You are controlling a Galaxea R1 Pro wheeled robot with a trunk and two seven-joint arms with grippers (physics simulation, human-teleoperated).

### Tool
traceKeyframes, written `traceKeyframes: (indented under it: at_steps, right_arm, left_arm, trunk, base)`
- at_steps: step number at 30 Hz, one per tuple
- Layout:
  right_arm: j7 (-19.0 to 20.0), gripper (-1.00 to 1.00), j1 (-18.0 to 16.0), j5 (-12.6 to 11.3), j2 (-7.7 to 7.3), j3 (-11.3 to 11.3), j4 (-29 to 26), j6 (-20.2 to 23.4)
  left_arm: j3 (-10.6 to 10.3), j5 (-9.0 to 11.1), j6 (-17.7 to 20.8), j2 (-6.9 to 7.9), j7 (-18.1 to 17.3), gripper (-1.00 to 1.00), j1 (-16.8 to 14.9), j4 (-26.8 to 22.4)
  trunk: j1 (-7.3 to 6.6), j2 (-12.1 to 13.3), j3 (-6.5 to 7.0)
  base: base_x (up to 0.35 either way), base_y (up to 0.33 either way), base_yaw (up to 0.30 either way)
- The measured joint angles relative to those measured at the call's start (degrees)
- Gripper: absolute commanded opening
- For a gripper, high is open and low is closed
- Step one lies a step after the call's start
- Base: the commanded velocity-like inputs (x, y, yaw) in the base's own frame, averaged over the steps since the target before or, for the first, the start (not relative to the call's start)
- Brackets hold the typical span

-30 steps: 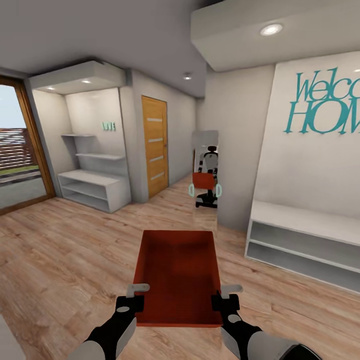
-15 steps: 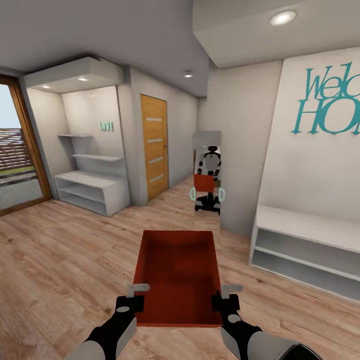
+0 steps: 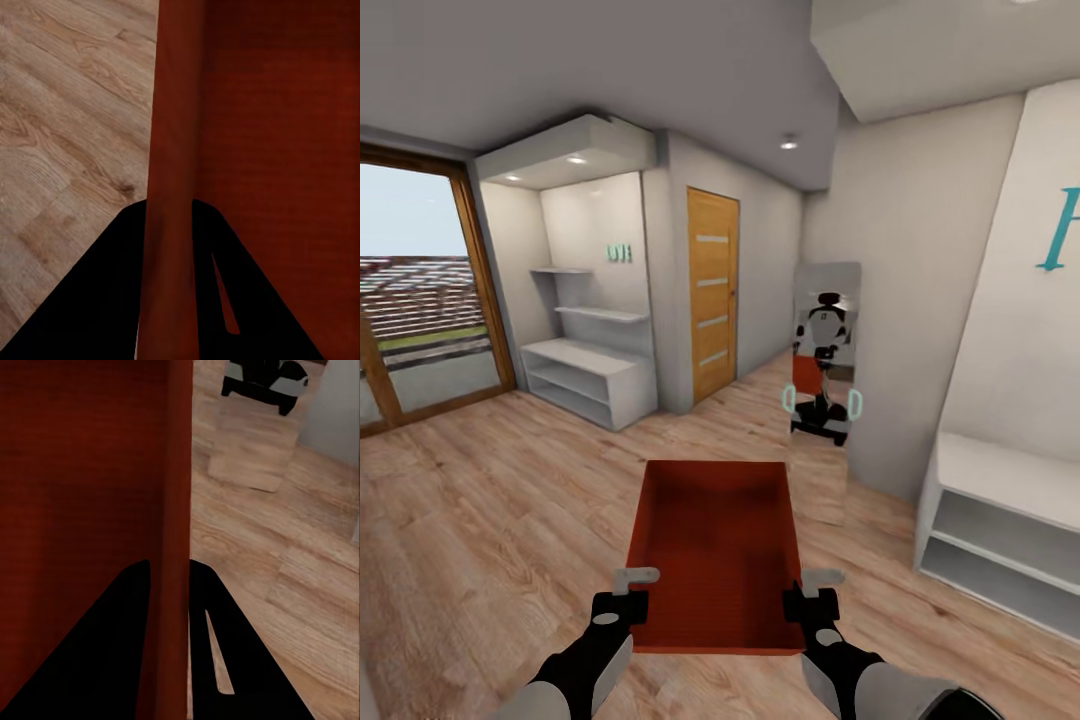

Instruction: Move the two storage containers from the living room to the garage. In the garage, place one container on the floor and stack the other container on top of it (either order is fine).

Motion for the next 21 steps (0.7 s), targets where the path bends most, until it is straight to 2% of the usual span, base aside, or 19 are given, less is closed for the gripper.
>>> traceKeyframes:
  at_steps: [8,21]
  right_arm:
    - [0.0,-1.00,0.0,0.0,0.00,0.0,0.0,0.0]
    - [0.0,-1.00,0.0,0.0,-0.01,0.0,0.0,0.0]
  left_arm:
    - [0.0,0.0,0.0,0.00,0.0,-1.00,0.0,0.0]
    - [0.0,0.0,0.0,-0.01,0.0,-1.00,0.0,0.0]
  trunk:
    - [0.00,0.0,0.00]
    - [0.00,0.0,0.00]
  base:
    - [0.322,0.000,0.263]
    - [0.322,0.000,0.021]
